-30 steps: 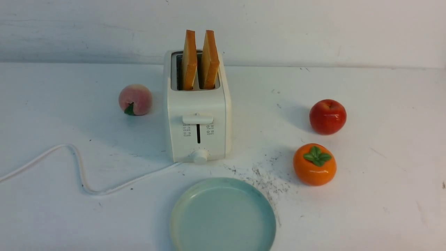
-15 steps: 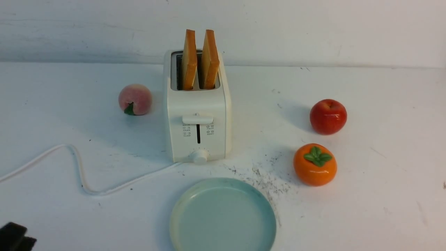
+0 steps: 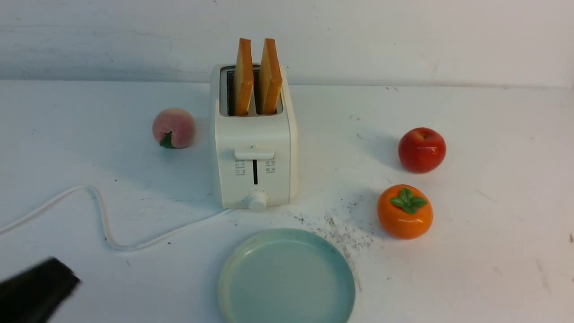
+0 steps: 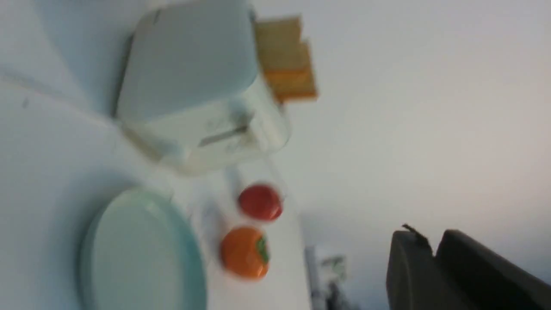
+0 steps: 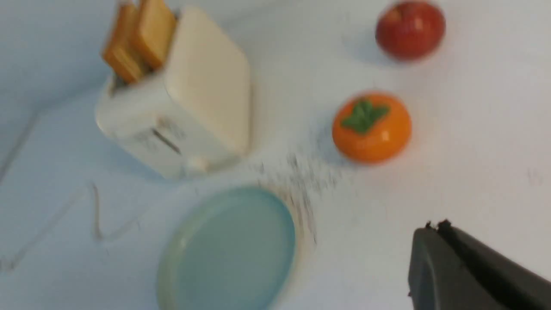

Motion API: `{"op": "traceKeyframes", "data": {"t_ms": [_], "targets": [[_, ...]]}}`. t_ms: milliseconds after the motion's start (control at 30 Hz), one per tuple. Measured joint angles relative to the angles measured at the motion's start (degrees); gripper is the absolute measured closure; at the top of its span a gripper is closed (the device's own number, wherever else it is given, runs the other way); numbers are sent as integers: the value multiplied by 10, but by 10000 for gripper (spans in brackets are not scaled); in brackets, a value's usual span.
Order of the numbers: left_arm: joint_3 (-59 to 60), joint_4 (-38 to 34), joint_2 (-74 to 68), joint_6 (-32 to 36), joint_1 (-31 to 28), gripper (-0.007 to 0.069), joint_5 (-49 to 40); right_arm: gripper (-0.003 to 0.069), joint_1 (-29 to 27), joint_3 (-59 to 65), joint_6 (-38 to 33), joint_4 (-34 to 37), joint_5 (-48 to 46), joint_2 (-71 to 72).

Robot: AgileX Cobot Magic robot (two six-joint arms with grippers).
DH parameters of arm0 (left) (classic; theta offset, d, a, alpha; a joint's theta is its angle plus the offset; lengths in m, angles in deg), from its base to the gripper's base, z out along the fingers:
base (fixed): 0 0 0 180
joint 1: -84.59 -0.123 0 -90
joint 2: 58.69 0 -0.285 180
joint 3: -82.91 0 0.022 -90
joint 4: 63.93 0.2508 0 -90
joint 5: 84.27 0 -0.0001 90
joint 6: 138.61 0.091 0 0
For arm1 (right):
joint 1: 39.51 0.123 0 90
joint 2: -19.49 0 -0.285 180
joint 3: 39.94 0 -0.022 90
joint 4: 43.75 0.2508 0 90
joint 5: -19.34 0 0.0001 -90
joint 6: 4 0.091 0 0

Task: Take toasted bread from bread machine on white table place on plate.
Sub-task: 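Reach for a toast slice standing in the toaster with the left gripper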

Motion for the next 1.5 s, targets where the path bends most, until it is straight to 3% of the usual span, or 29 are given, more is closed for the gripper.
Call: {"op": "traceKeyframes", "data": {"t_ms": [67,200,367,400,467,533,700,933,1133,1367,1400,1500], "targets": [[-29,0,-67,37,0,638,-94,676,0,-18,-1,4,-45,-51],[-91,1,-163,141,0,638,-206,676,0,-24,-1,16,-60,-108],[-161,7,-251,226,0,638,-276,675,0,-31,-30,34,-62,-134],[-198,24,-293,242,0,638,-294,673,0,-45,-77,36,-76,-140],[-221,40,-315,244,0,638,-303,672,0,-57,-105,36,-87,-141],[-292,105,-378,223,0,638,-320,668,0,-99,-164,38,-135,-149],[-395,210,-481,184,0,638,-320,667,0,-151,-185,39,-188,-169],[-548,253,-621,138,9,638,-361,662,0,-157,-185,40,-212,-196],[-685,282,-710,75,81,638,-371,659,0,-157,-185,38,-214,-207],[-852,472,-825,-106,163,638,-369,657,0,-157,-185,38,-212,-209],[-858,472,-825,-109,166,638,-370,657,0,-157,-185,38,-211,-209],[-945,573,-895,-138,212,624,-419,655,0,-157,-185,39,-204,-213]]}}
